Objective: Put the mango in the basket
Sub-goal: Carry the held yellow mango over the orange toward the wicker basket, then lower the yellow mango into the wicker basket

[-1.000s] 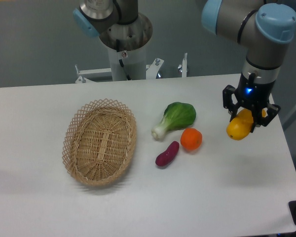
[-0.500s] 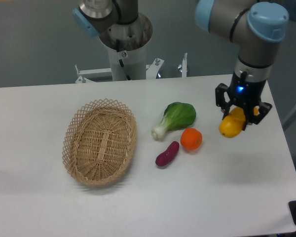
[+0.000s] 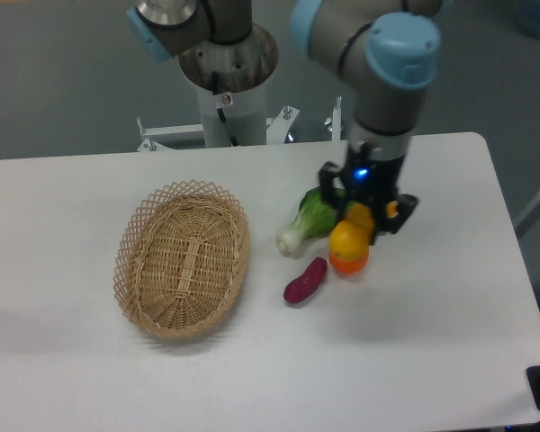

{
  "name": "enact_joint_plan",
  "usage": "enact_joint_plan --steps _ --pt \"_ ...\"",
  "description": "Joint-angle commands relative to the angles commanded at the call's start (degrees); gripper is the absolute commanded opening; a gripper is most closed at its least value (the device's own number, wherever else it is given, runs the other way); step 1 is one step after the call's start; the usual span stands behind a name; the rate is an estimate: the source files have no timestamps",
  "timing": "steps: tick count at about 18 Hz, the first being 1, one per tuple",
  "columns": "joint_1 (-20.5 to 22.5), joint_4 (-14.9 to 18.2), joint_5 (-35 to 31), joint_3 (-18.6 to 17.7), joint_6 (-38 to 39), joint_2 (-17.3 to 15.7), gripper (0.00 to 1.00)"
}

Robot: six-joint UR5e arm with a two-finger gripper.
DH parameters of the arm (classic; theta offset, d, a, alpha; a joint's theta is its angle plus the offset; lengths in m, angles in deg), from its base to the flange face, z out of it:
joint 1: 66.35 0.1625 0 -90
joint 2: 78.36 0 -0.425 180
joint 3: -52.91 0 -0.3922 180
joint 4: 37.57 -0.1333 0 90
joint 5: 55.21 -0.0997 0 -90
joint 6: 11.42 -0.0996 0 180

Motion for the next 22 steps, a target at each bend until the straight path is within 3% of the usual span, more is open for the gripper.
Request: enact_joint_plan --steps 7,15,22 --pt "-8.1 -11.4 0.0 -6.9 11.5 1.1 0.49" --pt "-16.3 -13.5 -4.5 -8.0 17.0 6.4 0.49" --pt "-20.0 -14.9 -6.1 -10.1 18.4 7.1 0.5"
